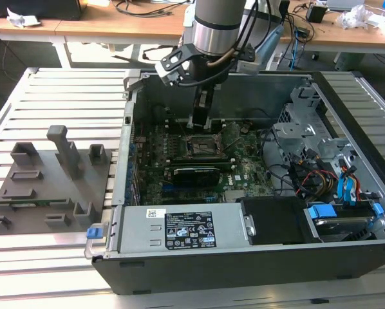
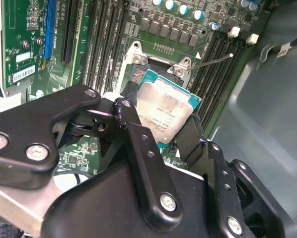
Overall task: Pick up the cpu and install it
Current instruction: 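Place the cpu into insertion slot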
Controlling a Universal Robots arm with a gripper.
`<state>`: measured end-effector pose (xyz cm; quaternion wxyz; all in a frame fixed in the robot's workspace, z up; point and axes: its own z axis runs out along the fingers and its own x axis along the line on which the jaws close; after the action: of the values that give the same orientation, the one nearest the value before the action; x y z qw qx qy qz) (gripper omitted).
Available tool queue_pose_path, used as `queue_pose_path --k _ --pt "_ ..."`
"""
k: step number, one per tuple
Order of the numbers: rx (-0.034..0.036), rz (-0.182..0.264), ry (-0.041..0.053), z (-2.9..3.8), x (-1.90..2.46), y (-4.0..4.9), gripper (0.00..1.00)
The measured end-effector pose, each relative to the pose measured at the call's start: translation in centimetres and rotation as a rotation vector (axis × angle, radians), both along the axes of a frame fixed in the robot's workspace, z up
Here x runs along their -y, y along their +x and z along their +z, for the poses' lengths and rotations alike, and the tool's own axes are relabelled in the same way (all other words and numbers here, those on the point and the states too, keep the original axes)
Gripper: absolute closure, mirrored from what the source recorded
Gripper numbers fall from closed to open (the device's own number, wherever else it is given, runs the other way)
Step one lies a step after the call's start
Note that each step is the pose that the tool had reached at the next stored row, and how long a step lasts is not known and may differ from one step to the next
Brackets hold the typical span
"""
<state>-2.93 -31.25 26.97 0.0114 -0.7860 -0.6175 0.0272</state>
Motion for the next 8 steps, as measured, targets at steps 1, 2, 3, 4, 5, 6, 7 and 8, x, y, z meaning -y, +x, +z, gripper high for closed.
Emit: queue_pose_path --k 1,2,3,4,5,6,7,8 --pt "0.0000 -0.008 0.0000 0.00 0.00 0.00 0.45" --pt "0.0000 -0.021 -0.0001 0.00 0.00 0.00 0.45" --pt "0.0000 -0.030 -0.0002 0.00 0.00 0.00 0.45" --pt "0.0000 -0.039 -0.0003 0.00 0.00 0.00 0.45" --pt "0.0000 -0.050 -0.0003 0.00 0.00 0.00 0.45" --pt "0.0000 -0.050 -0.0002 0.00 0.00 0.00 0.45" --pt "0.0000 -0.050 -0.0002 -0.01 0.00 0.01 0.45" --pt "0.0000 -0.050 -0.0003 0.00 0.00 0.01 0.45"
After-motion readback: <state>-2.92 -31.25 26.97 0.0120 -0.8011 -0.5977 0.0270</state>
